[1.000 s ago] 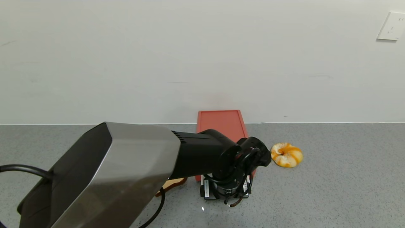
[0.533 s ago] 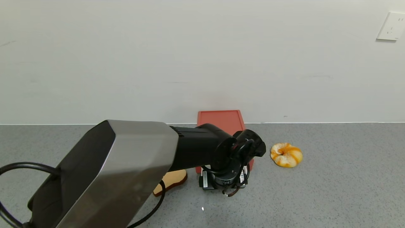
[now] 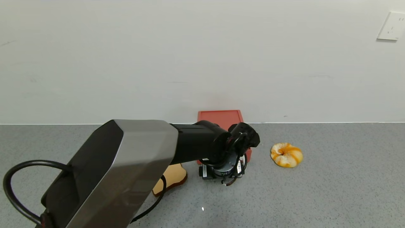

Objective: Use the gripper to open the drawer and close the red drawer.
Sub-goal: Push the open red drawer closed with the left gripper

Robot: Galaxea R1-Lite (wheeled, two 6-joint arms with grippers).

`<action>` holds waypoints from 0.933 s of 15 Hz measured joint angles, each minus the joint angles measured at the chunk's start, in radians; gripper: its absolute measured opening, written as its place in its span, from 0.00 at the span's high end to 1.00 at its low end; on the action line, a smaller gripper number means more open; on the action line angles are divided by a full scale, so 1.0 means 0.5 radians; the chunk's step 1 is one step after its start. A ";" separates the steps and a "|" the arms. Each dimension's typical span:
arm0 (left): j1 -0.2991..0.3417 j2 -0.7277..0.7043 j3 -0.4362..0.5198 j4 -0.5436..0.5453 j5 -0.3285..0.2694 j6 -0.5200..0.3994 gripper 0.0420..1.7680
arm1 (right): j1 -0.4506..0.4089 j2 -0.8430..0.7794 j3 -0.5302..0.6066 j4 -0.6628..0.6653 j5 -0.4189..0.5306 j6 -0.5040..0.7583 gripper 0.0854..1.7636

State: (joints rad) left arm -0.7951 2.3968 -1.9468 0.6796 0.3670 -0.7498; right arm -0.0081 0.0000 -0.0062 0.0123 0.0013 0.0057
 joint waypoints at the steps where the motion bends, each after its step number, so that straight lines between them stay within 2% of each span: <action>1: 0.006 0.006 -0.011 -0.008 0.002 0.020 0.03 | 0.001 0.000 0.000 -0.001 0.000 0.000 0.03; 6: 0.026 0.032 -0.032 -0.027 0.060 0.066 0.03 | 0.001 0.000 0.000 0.000 0.000 0.001 0.03; 14: 0.080 0.055 -0.043 -0.199 0.069 0.216 0.03 | 0.001 0.000 0.000 0.002 0.000 0.001 0.03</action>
State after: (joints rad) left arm -0.7553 2.4245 -1.9685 0.5802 0.4015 -0.6417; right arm -0.0077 0.0000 -0.0062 0.0134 0.0013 0.0062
